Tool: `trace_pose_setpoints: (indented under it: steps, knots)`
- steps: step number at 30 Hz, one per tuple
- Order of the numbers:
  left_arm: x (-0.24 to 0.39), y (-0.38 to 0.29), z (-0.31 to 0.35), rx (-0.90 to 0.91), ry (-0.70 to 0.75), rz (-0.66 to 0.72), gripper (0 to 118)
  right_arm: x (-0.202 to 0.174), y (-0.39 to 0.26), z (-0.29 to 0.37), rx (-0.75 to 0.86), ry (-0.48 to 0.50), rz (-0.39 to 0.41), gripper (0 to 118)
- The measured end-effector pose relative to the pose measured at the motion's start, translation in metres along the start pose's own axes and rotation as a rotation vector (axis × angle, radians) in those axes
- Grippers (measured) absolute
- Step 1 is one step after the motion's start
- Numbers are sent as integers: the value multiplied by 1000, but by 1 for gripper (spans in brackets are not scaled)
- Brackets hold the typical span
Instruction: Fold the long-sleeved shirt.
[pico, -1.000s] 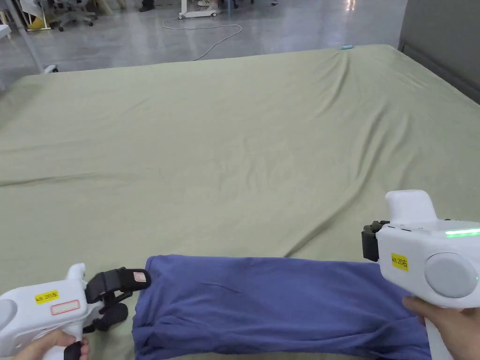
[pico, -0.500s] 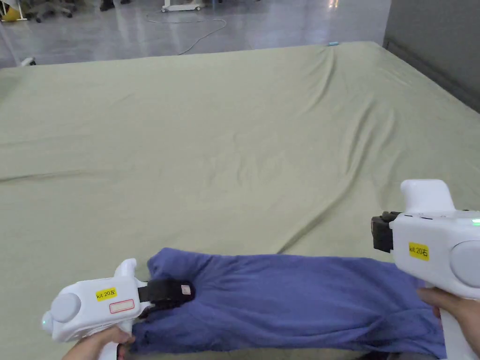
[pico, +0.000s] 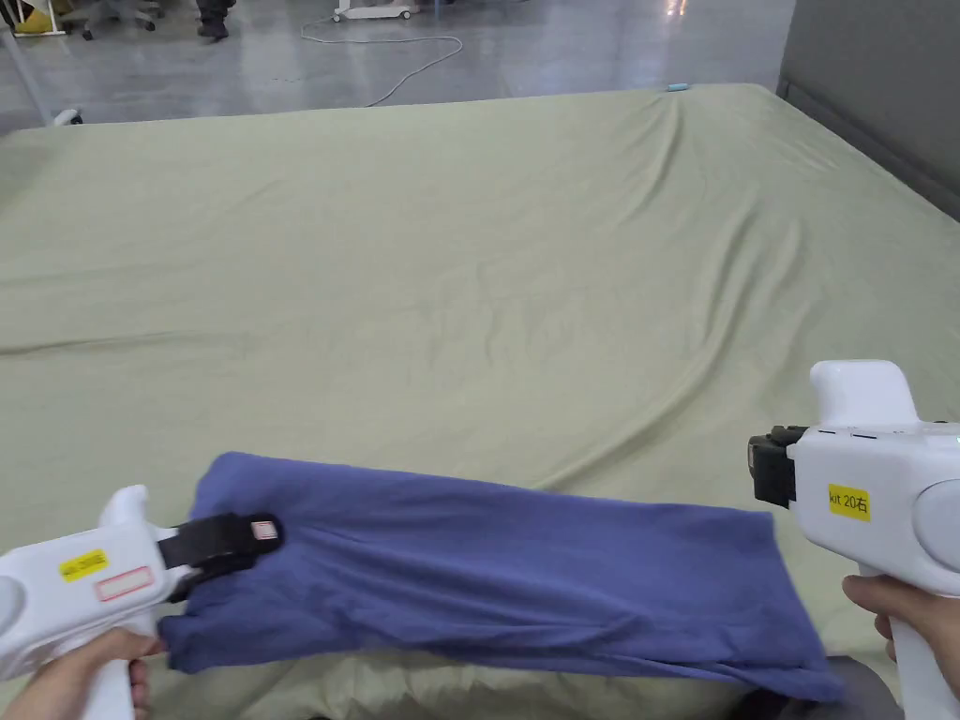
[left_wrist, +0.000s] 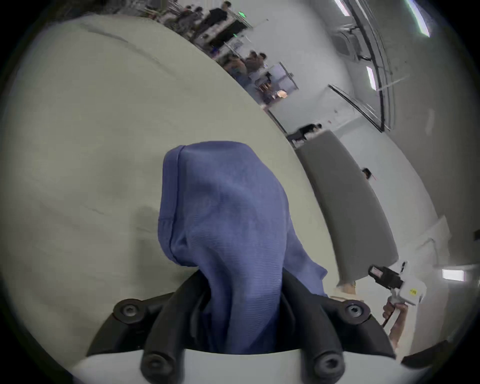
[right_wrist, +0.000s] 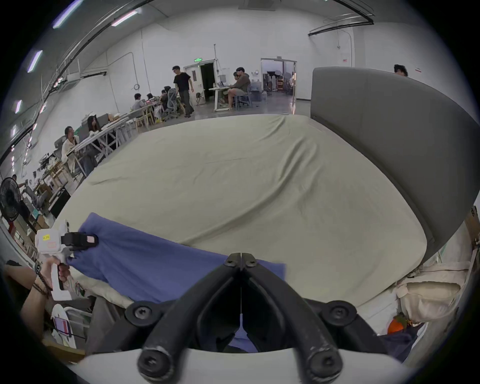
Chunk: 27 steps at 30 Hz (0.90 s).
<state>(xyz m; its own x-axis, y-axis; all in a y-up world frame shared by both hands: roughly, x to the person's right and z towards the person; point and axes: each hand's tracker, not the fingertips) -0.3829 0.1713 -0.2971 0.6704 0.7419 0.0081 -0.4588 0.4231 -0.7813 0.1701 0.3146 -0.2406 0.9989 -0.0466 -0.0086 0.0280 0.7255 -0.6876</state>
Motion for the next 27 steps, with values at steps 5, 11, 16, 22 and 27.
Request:
trace_pose_setpoints:
  steps: [5,11,16,22,27]
  knots:
    - [-39,24,76,114,291,46,9,-9,4,-6,-3,24,23,0]
    - [9,18,90,115,253,-17,9,-19,7,-18,-24,68,28,0]
    - [106,4,50,50,262,-37,10,-18,4,-19,-26,81,33,0]
    - [168,-24,-57,-143,277,-170,10,0,-1,-15,-34,90,-25,0]
    - [190,-58,-149,-206,516,-298,10,21,-4,-11,-25,67,-78,0]
